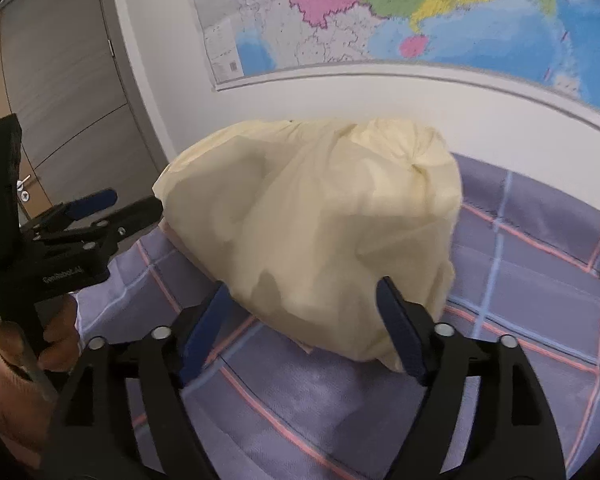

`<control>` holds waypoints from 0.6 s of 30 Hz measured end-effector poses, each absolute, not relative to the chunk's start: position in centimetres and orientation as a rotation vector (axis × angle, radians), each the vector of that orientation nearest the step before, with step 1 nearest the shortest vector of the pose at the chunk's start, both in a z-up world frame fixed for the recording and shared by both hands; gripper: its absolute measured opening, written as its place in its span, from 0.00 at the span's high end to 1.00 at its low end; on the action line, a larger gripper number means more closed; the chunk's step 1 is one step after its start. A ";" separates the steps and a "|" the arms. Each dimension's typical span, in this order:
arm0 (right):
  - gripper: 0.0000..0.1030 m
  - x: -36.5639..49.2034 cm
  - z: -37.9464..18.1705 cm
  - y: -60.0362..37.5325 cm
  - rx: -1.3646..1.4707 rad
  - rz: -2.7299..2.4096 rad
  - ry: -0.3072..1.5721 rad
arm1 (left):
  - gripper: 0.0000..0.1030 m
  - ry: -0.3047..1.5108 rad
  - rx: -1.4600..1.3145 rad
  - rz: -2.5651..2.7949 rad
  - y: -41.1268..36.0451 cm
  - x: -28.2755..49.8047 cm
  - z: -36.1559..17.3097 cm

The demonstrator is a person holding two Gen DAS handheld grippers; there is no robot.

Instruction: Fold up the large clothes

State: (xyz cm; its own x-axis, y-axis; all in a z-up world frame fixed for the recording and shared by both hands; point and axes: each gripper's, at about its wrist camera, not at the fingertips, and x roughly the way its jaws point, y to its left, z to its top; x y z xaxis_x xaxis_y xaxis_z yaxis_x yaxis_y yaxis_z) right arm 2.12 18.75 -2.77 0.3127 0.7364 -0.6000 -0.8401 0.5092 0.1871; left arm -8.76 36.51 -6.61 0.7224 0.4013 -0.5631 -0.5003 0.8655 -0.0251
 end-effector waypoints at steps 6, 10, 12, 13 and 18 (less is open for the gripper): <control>0.06 0.0 -2.6 16.5 -0.166 1.005 0.642 | 0.07 0.587 -0.270 0.481 34.0 -10.5 -8.1; 0.06 -1.0 -3.2 15.5 -0.185 0.992 0.651 | 0.07 0.607 -0.326 0.500 33.2 -11.3 -8.8; 0.06 -1.4 -3.3 15.1 -0.190 0.993 0.647 | 0.07 0.615 -0.340 0.516 32.9 -11.6 -9.0; 0.06 -1.6 -3.3 14.8 -0.182 0.999 0.645 | 0.07 0.618 -0.343 0.530 32.7 -11.8 -9.1; 0.06 -2.2 -2.9 14.0 -0.172 1.010 0.636 | 0.07 0.626 -0.307 0.571 31.5 -12.3 -8.9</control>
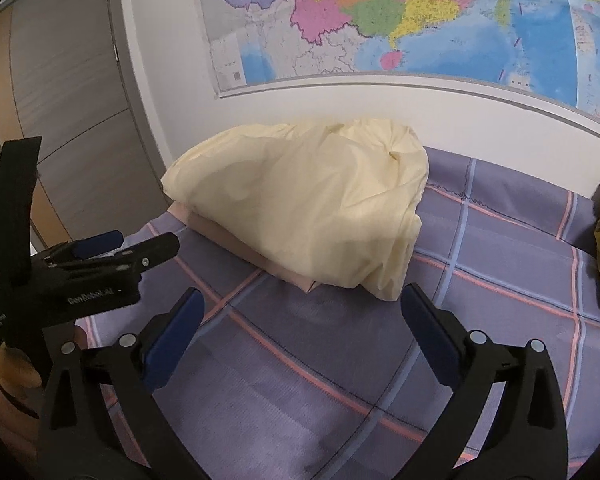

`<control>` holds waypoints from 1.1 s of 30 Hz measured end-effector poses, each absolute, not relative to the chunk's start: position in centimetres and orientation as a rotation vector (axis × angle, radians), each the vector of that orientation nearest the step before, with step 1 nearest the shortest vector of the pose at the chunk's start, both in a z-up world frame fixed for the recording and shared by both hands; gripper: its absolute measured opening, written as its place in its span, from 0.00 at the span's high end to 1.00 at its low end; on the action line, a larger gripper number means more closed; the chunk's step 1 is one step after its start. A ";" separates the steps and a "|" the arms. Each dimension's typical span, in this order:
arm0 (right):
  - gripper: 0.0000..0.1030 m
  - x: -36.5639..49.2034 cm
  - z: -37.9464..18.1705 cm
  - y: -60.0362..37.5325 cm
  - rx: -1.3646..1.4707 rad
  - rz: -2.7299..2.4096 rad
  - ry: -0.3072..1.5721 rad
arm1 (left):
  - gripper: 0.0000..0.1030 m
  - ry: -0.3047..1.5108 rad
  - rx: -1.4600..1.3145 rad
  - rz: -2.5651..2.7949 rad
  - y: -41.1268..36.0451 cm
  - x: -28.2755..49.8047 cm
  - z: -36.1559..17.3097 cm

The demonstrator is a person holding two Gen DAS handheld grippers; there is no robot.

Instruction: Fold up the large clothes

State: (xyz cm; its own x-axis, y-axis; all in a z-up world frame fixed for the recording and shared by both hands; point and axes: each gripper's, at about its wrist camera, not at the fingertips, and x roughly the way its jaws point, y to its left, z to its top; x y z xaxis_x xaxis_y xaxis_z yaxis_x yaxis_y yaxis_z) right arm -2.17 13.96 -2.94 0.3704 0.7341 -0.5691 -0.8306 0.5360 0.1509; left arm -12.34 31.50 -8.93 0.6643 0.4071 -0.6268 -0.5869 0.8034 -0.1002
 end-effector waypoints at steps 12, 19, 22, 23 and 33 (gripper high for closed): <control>0.06 -3.2 -2.7 12.9 -0.162 1.029 0.625 | 0.07 0.612 -0.286 0.604 30.1 -13.5 -8.2; 0.06 -3.5 -2.7 12.4 -0.157 1.026 0.629 | 0.07 0.617 -0.277 0.607 29.5 -13.7 -8.2; 0.06 -3.5 -2.8 12.3 -0.159 1.026 0.633 | 0.07 0.619 -0.272 0.600 29.2 -13.7 -8.1; 0.06 -3.5 -2.8 12.3 -0.162 1.025 0.634 | 0.07 0.619 -0.270 0.599 29.1 -13.7 -8.2; 0.06 -3.6 -2.9 12.1 -0.157 1.024 0.634 | 0.07 0.622 -0.260 0.601 28.7 -13.7 -8.2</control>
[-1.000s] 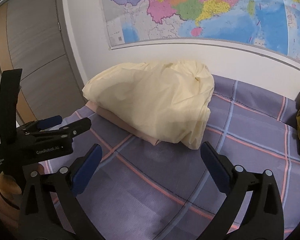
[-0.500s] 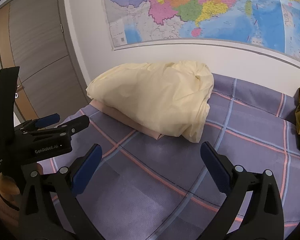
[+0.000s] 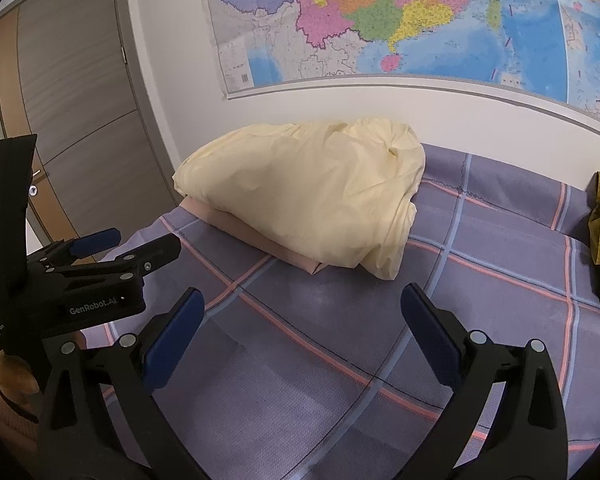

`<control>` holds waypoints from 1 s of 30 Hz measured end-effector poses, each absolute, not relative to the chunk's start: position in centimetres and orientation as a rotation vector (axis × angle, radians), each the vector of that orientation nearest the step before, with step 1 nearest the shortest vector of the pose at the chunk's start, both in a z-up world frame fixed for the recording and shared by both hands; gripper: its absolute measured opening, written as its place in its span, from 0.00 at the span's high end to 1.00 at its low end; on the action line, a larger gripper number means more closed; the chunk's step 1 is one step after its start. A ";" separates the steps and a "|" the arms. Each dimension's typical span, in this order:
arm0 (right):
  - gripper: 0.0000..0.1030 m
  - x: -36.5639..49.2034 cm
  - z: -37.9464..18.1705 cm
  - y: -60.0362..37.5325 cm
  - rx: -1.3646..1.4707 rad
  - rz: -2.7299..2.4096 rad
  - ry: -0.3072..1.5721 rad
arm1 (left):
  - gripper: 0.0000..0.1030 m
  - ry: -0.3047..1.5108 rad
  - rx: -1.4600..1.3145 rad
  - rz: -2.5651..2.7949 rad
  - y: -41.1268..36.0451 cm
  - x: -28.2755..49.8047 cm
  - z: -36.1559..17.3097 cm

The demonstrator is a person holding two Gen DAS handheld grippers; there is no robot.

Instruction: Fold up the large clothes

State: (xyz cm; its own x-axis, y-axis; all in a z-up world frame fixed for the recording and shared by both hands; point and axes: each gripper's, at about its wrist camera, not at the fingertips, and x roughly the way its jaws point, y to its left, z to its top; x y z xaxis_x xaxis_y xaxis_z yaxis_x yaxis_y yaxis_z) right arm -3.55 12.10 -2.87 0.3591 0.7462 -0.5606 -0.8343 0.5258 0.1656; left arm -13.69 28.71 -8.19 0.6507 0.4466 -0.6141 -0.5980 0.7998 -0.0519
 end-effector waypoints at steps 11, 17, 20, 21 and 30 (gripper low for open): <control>0.06 -3.6 -2.9 12.0 -0.158 1.021 0.640 | 0.07 0.628 -0.260 0.600 28.6 -13.7 -8.3; 0.06 -3.7 -2.8 11.9 -0.156 1.019 0.637 | 0.07 0.635 -0.265 0.597 28.5 -13.6 -8.4; 0.06 -3.7 -2.8 11.8 -0.154 1.017 0.637 | 0.07 0.637 -0.262 0.595 28.4 -13.5 -8.5; 0.06 -3.7 -2.8 11.9 -0.154 1.017 0.639 | 0.07 0.638 -0.260 0.593 28.4 -13.4 -8.5; 0.06 -3.6 -2.7 11.8 -0.155 1.013 0.637 | 0.07 0.634 -0.266 0.597 28.3 -13.5 -8.5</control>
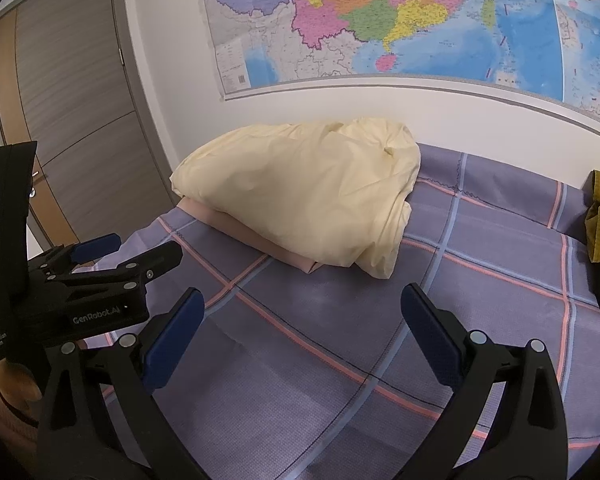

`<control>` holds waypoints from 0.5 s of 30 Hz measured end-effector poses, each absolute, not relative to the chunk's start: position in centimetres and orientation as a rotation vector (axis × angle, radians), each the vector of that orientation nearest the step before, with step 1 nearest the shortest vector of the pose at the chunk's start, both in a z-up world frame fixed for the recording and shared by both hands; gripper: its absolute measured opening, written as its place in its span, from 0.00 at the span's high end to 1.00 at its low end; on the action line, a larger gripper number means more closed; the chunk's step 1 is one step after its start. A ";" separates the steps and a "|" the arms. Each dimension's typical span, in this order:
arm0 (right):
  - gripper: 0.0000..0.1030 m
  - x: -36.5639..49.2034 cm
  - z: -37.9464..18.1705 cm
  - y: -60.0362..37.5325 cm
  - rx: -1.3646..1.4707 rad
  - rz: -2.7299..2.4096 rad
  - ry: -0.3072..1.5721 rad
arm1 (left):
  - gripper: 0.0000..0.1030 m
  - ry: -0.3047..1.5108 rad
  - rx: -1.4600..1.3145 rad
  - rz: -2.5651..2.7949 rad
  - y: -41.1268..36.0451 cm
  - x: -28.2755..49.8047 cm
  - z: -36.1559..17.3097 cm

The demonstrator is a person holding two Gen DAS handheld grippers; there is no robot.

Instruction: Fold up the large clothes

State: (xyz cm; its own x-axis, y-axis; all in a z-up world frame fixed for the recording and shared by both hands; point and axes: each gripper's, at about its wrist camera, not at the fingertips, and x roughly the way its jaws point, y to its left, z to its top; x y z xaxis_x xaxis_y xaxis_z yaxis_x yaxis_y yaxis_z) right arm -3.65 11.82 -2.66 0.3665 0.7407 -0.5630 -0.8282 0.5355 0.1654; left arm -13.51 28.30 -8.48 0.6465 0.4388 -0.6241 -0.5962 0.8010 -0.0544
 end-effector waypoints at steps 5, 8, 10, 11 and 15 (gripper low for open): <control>0.05 -3.6 -2.6 11.8 -0.152 1.011 0.642 | 0.07 0.630 -0.264 0.587 28.1 -13.5 -8.4; 0.05 -3.6 -2.7 11.8 -0.153 1.012 0.641 | 0.07 0.626 -0.253 0.582 27.9 -13.4 -8.4; 0.06 -3.6 -2.6 11.8 -0.150 1.012 0.638 | 0.07 0.620 -0.248 0.584 27.8 -13.4 -8.3; 0.06 -3.6 -2.7 11.8 -0.149 1.014 0.639 | 0.07 0.618 -0.247 0.586 27.7 -13.5 -8.3; 0.05 -3.5 -2.7 11.8 -0.146 1.011 0.640 | 0.08 0.613 -0.256 0.588 27.8 -13.5 -8.3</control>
State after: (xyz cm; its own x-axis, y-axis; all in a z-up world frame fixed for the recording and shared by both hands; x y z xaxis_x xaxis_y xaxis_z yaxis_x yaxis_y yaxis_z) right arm -3.49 11.76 -2.68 0.3664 0.7420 -0.5614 -0.8247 0.5383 0.1734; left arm -13.49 27.85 -8.32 0.6623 0.4397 -0.6066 -0.5870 0.8077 -0.0554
